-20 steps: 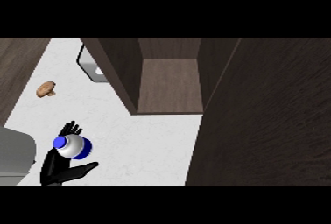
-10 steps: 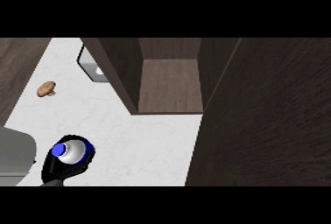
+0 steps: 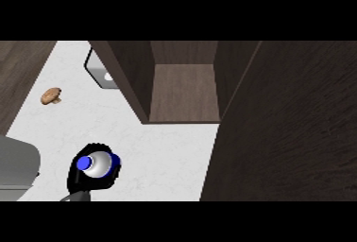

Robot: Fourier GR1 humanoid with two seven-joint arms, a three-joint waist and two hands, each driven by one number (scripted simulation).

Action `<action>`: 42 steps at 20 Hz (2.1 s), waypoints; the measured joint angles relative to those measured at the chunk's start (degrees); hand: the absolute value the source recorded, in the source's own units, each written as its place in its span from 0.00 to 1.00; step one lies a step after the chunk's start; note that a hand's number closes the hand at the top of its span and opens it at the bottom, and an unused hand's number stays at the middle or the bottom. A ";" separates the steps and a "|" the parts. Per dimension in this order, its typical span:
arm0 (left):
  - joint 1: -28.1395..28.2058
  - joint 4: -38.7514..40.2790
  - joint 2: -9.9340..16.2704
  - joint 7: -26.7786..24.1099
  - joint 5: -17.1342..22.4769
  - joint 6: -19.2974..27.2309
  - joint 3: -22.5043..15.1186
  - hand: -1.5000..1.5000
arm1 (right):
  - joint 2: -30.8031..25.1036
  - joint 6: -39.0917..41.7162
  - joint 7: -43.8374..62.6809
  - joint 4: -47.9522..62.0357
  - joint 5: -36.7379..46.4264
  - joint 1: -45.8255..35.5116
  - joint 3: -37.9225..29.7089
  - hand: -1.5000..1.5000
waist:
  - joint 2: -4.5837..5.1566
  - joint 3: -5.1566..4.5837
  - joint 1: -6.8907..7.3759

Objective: Pick up the bottled water, place it into the cabinet and close the cabinet

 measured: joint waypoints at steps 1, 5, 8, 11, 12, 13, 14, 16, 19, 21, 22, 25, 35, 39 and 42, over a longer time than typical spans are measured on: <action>0.17 -0.24 -0.70 -0.58 1.08 0.88 -1.23 1.00 | -0.20 -0.03 -0.14 0.03 -0.04 0.01 -0.25 0.00 | 0.00 0.00 -0.02; 2.29 -5.93 -2.30 -0.38 4.78 4.16 -5.80 1.00 | -0.37 -0.57 0.59 0.05 0.06 -0.67 0.14 0.00 | -0.07 0.01 0.13; 4.16 -10.81 -2.81 1.65 6.47 6.23 -9.11 1.00 | 0.54 -1.32 1.54 0.29 0.28 -1.64 0.93 0.00 | -0.06 0.01 0.21; 6.96 -17.05 -3.06 4.48 8.17 8.64 -13.93 1.00 | 0.21 -1.25 1.87 0.24 0.22 -2.19 0.18 0.00 | -0.06 0.03 0.28; 7.82 -19.32 -3.11 5.95 8.54 8.75 -14.82 1.00 | 0.25 -1.50 2.20 0.23 0.29 -2.33 0.33 0.00 | -0.07 0.03 0.29; 8.13 -20.99 -3.15 7.65 9.34 8.86 -15.42 1.00 | -0.02 -1.48 2.22 0.12 0.29 -2.41 0.20 0.00 | -0.07 0.03 0.26; 9.01 -23.60 -3.18 9.51 10.42 9.10 -16.49 1.00 | -0.14 -1.57 1.91 0.23 0.31 -2.24 0.50 0.00 | -0.08 0.03 0.29; 10.21 -26.69 -3.22 11.15 11.82 10.56 -19.03 1.00 | -0.27 -1.82 2.05 0.09 0.35 -2.41 0.67 0.00 | -0.07 0.02 0.21; 11.79 -32.70 -3.26 15.01 13.65 14.32 -22.89 1.00 | -0.32 -2.25 1.23 0.35 0.47 -2.01 1.49 0.00 | -0.05 0.03 0.19; 12.79 -37.36 -3.04 17.71 14.06 16.04 -23.97 1.00 | -0.43 -2.48 1.49 0.31 0.57 -2.16 1.78 0.00 | -0.06 0.02 0.21; 12.61 -38.50 -3.08 18.32 14.06 17.34 -24.98 1.00 | -0.43 -2.66 1.47 0.32 0.63 -2.02 2.02 0.00 | -0.05 0.02 0.17; 12.07 -43.11 -3.19 20.83 13.56 21.36 -28.19 1.00 | -0.65 -2.84 1.53 0.34 0.66 -2.36 1.67 0.00 | -0.01 0.01 0.11; 3.78 -49.65 -3.27 29.56 12.41 35.07 -35.81 1.00 | -0.99 -2.69 0.18 0.49 0.41 -2.16 0.61 0.00 | 0.10 0.03 -0.16; -2.23 -45.97 -3.28 28.86 12.93 41.28 -39.15 1.00 | -1.83 -2.21 0.22 0.26 0.24 -2.04 -0.05 0.00 | 0.16 0.01 -0.46; -5.60 -45.63 -3.29 30.32 12.80 43.84 -39.03 1.00 | -1.74 -2.29 -0.16 0.26 0.18 -1.65 0.20 0.00 | 0.14 0.01 -0.37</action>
